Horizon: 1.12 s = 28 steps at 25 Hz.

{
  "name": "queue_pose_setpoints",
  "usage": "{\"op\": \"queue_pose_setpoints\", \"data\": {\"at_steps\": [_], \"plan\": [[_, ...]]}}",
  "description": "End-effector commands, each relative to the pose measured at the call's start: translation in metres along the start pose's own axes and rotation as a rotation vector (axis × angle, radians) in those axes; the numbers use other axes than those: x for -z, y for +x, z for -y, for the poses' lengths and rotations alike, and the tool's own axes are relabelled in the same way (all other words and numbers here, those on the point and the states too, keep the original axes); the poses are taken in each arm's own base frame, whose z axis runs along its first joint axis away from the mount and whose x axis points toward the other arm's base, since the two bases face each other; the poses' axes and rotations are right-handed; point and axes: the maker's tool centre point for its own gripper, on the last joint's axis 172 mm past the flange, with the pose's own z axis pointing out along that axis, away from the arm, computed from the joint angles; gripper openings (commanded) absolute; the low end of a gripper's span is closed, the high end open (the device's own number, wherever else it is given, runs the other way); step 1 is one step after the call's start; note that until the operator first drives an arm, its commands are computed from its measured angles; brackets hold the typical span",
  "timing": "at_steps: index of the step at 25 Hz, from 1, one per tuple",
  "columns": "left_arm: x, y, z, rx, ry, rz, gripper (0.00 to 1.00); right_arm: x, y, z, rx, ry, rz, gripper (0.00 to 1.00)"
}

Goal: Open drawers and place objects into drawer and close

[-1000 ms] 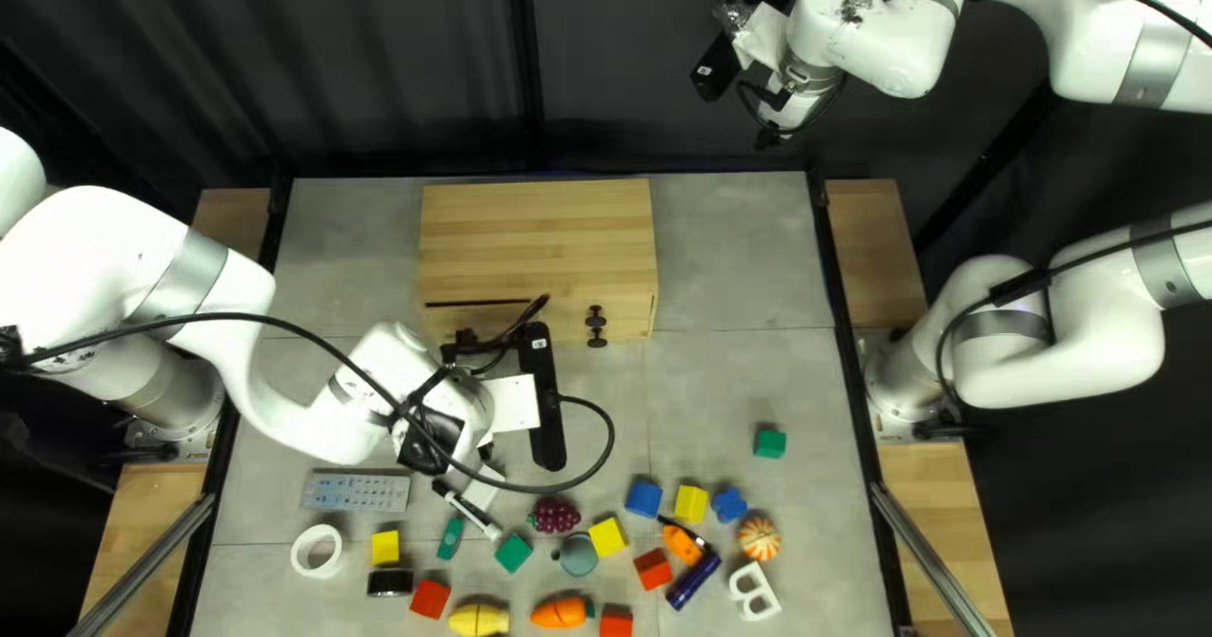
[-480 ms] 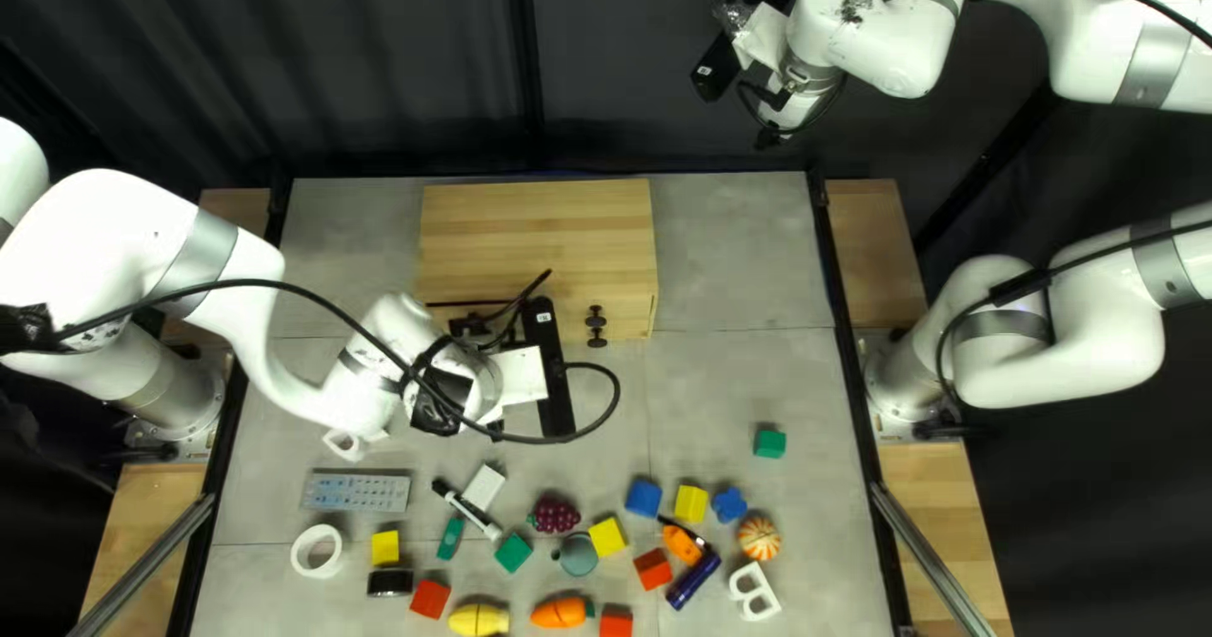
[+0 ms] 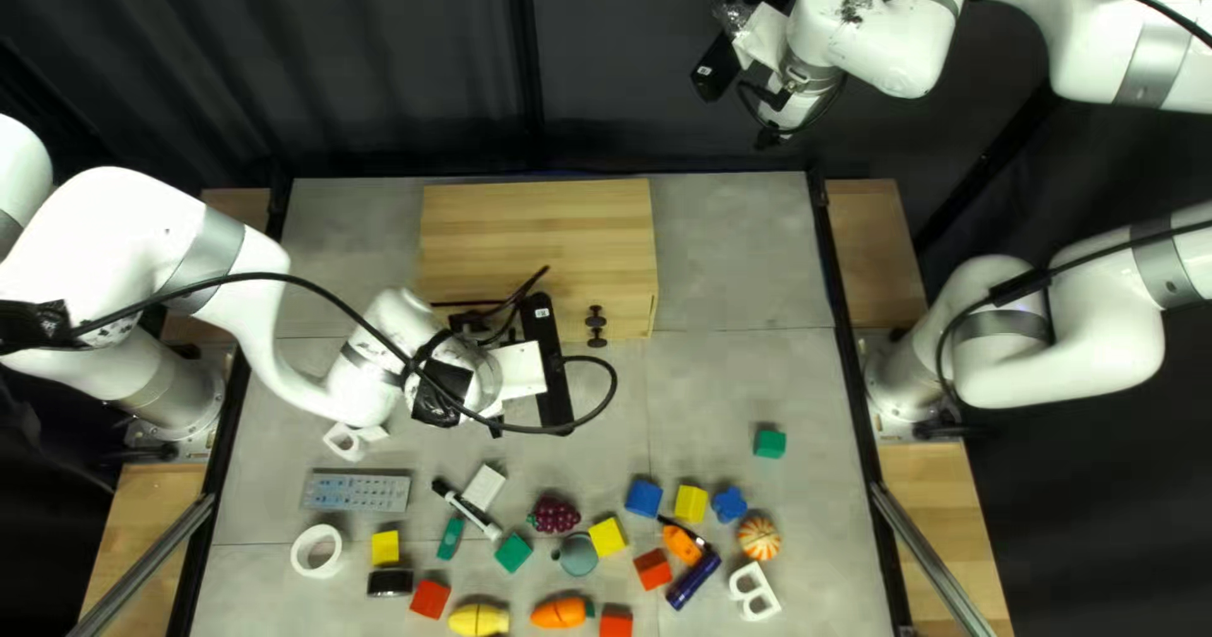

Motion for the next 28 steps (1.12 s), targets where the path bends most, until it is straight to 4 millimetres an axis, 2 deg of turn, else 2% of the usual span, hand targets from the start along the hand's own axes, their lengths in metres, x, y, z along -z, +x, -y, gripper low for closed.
{"op": "queue_pose_setpoints", "data": {"at_steps": [1,10,16,23,28], "plan": [[-0.002,-0.001,-0.001,0.0,0.005,0.001,1.0,0.0,0.0,0.0,0.0,0.0,0.0,1.0],[0.001,-0.002,-0.011,-0.008,0.01,0.006,1.0,0.0,0.0,0.0,0.0,0.0,0.0,1.0],[0.013,-0.007,-0.021,-0.014,0.008,0.004,1.0,0.0,0.0,0.0,0.0,0.0,0.0,1.0],[0.035,-0.01,-0.052,-0.021,-0.004,-0.013,1.0,0.0,0.0,0.0,0.0,0.0,0.0,1.0],[0.063,-0.01,-0.056,-0.03,-0.003,-0.028,1.0,0.0,0.0,0.0,0.0,0.0,0.0,1.0]]}}
